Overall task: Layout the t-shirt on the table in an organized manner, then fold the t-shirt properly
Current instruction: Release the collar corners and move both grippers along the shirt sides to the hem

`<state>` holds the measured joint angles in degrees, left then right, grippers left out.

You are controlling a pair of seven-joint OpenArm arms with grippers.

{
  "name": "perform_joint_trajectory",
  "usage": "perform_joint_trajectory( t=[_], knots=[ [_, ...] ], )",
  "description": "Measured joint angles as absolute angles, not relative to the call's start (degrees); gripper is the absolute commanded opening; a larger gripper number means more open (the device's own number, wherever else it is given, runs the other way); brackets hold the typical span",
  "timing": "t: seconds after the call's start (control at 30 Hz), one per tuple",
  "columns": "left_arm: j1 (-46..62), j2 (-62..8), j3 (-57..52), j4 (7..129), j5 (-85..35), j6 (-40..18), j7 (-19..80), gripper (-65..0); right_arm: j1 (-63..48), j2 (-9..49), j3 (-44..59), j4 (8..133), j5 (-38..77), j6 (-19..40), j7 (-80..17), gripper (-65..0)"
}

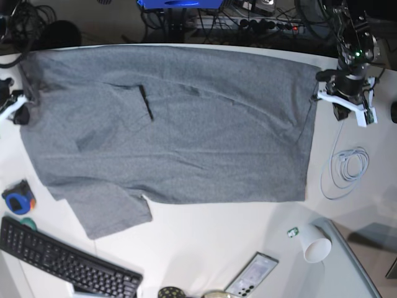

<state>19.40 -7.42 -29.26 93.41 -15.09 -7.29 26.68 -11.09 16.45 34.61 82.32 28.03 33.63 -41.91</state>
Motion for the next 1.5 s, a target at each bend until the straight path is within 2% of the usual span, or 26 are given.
perform_joint_trajectory(
  t=[0.07,0.13,0.2,0.4,0.53,0.63,0.73,0.93,0.97,1.03,1.3,1.4,1.5],
  knots=[
    [14.61,-9.91,-28.62,89.52,-15.40,-8.01,27.55,-65.0,-3.51,18.57,34.17,76.66,28.42,33.82,-41.32,-60.2],
    [11.11,-12.51,-26.35,85.19,-15.07,-7.33,27.97,-65.0,4.71,21.15,30.55,67.59,27.73,33.01,-40.66,-57.0],
    [8.82,-14.74,-23.35,82.04,-15.05,-6.98,28.12,-65.0,12.34,23.44,24.67,57.67,28.84,33.98,-37.85,-50.9],
    [4.47,-16.95,-17.89,76.99,-15.44,-7.73,27.64,-65.0,23.70,25.98,6.02,30.76,28.29,33.69,-15.31,-33.2],
    [4.49,-18.17,-18.02,74.96,-15.22,-7.42,27.83,-65.0,28.95,26.46,0.32,17.04,28.08,33.30,-6.20,-18.5],
    [4.80,-18.28,-18.06,74.94,-15.20,-7.44,27.86,-65.0,29.93,26.48,-0.75,13.82,28.23,32.40,-1.85,-9.9],
    [4.91,-18.48,-17.93,74.94,-15.22,-7.51,27.88,-65.0,28.75,26.41,-1.02,13.78,28.25,25.98,-0.99,-8.6],
    [4.97,-19.35,-18.02,73.84,-15.20,-7.46,27.75,-65.0,27.88,26.48,-6.61,13.65,28.29,25.74,-0.01,-8.7],
    [4.95,-19.33,-18.00,73.84,-15.20,-7.49,27.73,-65.0,27.88,26.33,-6.61,13.74,28.32,25.76,0.27,-9.5],
    [4.93,-19.35,-18.00,73.84,-15.20,-7.49,27.70,-65.0,27.88,26.41,-6.61,13.76,28.32,25.76,0.03,-15.3],
    [4.93,-19.35,-18.02,71.92,-15.22,-7.46,27.73,-65.0,27.86,26.33,-7.03,13.76,28.25,25.85,-0.47,-49.2],
    [4.51,-19.33,-18.02,70.19,-15.25,-7.46,27.66,-65.0,27.86,26.33,-7.03,13.76,28.25,25.85,-0.64,-64.7],
    [2.96,-19.25,-17.58,68.66,-15.11,-7.44,27.88,-65.0,27.88,26.35,-7.03,13.82,28.25,25.89,-0.62,-65.0]
  ],
)
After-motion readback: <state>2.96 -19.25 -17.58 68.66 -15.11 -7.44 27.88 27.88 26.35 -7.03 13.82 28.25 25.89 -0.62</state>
